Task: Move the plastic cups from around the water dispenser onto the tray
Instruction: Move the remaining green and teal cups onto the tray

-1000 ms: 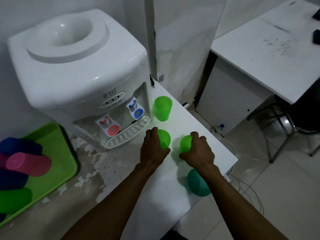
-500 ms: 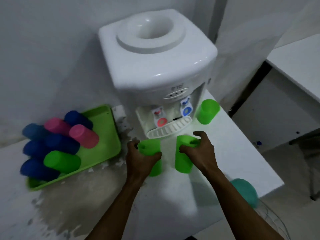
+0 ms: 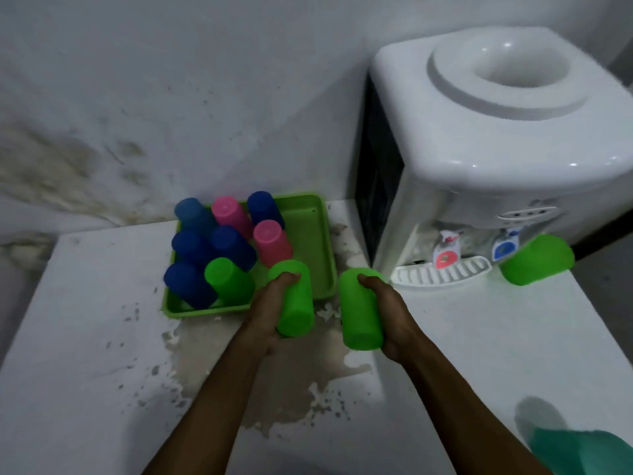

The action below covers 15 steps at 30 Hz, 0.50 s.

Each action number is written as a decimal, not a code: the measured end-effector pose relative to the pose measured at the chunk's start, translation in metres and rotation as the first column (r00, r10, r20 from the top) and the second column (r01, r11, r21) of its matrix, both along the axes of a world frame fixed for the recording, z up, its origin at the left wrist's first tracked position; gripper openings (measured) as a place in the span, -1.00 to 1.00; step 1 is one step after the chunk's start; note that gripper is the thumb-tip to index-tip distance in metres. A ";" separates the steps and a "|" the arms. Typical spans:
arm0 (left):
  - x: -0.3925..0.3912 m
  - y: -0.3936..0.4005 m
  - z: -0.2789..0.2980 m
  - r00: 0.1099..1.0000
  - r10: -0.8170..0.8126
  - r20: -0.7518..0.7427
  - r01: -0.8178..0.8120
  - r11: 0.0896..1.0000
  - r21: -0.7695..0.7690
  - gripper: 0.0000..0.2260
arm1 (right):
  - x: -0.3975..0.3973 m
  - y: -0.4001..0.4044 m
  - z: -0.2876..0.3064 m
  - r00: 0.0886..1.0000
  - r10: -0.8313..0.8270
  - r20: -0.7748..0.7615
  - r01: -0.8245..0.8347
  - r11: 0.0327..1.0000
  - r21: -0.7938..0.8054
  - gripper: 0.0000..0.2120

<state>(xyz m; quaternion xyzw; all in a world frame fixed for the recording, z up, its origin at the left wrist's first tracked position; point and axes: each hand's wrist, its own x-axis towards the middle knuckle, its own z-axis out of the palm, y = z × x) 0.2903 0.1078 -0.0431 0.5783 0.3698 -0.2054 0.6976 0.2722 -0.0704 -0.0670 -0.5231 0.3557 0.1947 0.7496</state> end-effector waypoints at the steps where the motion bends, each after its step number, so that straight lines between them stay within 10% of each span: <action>1: 0.004 0.009 0.002 0.999 -0.044 -0.015 0.044 0.998 0.038 -0.65 | 0.007 0.008 0.002 1.000 0.022 0.011 -0.022 1.000 -0.010 -0.48; 6: 0.021 0.037 0.005 0.946 -0.316 0.070 0.263 0.877 0.403 -0.46 | 0.045 0.032 0.007 0.990 0.133 0.054 -0.121 0.975 -0.185 -0.42; 10: 0.031 0.042 0.008 0.814 -0.580 -0.027 0.372 0.485 0.791 -0.44 | 0.073 0.040 0.008 0.987 0.153 0.042 -0.127 0.918 -0.377 -0.42; 15: 0.041 0.035 0.003 0.690 -0.678 -0.253 0.367 0.027 0.930 -0.40 | 0.102 0.048 0.011 0.978 0.177 0.106 -0.085 0.813 -0.576 -0.57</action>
